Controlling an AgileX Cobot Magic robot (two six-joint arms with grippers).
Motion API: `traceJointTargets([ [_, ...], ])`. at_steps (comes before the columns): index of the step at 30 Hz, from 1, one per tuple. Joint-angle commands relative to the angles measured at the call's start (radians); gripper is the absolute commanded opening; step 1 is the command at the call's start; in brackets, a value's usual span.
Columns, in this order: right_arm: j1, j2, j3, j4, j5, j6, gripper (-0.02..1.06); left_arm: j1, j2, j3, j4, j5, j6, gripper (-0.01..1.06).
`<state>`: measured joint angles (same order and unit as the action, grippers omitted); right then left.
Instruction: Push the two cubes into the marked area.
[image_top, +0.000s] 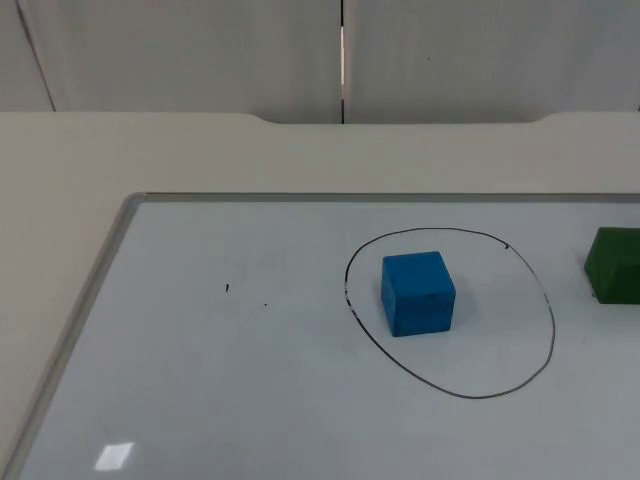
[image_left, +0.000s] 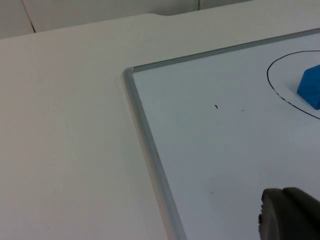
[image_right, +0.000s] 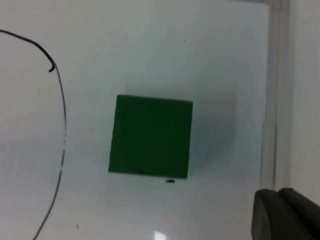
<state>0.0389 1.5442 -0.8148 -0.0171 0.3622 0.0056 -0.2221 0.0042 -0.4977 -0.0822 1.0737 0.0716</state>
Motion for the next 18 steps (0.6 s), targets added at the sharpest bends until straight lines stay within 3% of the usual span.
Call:
traceJointTargets([
  [1, -0.006, 0.035, -0.003, -0.002, -0.073, 0.002, 0.00, 0.004, -0.004, 0.004, -0.008, 0.001, -0.002, 0.00],
  [11, -0.006, 0.221, -0.003, -0.002, -0.274, 0.004, 0.00, 0.004, -0.004, 0.004, -0.008, 0.001, -0.002, 0.00],
  [18, -0.006, 0.310, -0.049, -0.002, -0.269, 0.004, 0.00, 0.004, -0.004, 0.004, -0.008, 0.001, -0.002, 0.00],
])
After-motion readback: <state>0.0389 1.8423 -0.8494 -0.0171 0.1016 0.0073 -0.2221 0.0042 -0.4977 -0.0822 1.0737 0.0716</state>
